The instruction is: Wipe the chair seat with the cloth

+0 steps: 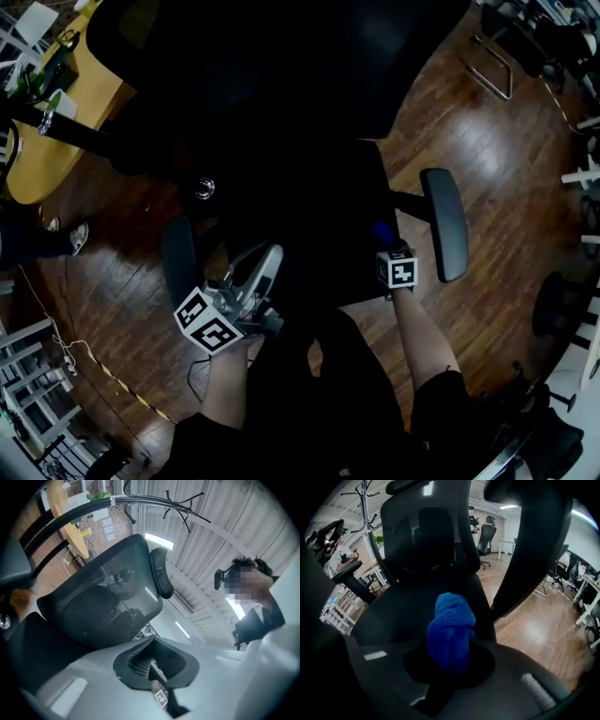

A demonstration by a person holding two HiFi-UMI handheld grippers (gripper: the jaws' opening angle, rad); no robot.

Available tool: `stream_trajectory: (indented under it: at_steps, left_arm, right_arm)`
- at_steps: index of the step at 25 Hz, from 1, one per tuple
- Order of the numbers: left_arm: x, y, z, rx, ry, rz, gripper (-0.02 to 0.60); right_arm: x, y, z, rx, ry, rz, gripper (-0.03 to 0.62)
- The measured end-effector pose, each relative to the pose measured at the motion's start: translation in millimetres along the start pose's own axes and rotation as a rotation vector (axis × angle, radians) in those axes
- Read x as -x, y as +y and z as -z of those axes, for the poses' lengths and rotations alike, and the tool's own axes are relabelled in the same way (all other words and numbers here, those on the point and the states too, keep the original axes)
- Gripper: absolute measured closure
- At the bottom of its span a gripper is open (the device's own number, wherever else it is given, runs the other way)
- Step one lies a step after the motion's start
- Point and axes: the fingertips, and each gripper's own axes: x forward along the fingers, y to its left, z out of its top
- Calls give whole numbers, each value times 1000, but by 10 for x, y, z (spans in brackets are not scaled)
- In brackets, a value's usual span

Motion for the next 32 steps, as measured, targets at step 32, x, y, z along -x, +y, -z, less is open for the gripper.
stream_trajectory:
  at_steps: [32]
  left_arm:
    - [1292,46,-507,-65,-210,-200,589]
  right_arm:
    - [-273,3560,553,407,109,-539,557]
